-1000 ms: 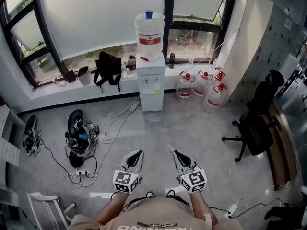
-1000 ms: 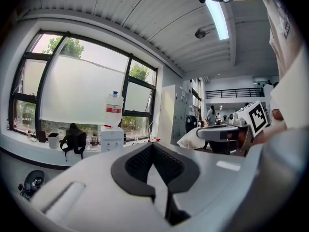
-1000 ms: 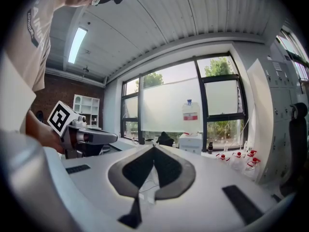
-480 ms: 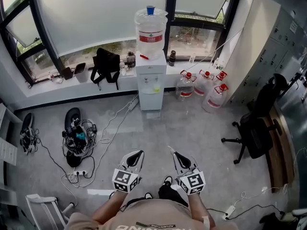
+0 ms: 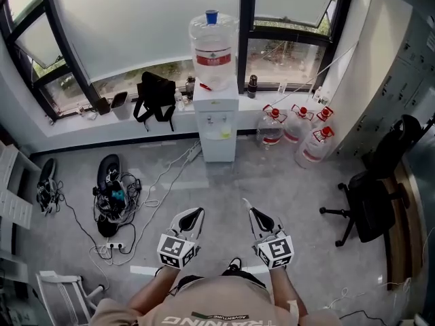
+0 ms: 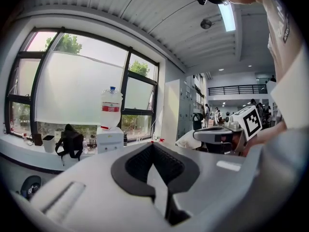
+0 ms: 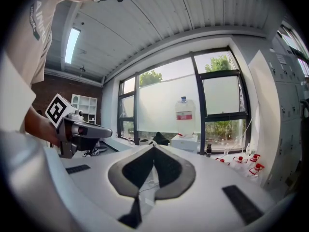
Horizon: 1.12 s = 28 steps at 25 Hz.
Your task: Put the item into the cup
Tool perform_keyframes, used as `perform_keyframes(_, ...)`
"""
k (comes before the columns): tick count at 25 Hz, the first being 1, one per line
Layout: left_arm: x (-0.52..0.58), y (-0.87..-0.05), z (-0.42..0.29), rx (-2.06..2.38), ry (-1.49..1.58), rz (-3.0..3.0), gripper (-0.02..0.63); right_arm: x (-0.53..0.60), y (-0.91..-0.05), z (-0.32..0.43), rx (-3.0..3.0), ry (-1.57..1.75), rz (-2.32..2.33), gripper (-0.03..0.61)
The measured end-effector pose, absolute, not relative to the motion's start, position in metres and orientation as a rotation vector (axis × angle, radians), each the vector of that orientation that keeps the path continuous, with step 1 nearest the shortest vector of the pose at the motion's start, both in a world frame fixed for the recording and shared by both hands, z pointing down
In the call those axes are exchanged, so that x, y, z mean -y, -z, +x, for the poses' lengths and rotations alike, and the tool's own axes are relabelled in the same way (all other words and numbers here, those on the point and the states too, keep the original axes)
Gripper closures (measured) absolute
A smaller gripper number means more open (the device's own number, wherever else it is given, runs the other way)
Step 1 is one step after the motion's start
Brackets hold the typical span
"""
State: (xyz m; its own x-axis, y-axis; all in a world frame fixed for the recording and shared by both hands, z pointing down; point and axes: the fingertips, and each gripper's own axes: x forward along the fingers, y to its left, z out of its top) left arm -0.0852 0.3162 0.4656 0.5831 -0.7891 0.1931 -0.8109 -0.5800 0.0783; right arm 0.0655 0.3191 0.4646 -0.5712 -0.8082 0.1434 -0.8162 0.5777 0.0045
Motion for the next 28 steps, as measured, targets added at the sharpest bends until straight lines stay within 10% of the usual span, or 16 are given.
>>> perform_keyframes(28, -0.117, -0.475, -0.099, 1.389, -0.173, 2.61, 0.606, -0.123, -0.476, 0.056, 2.674, -0.154, 1.32, 0.566)
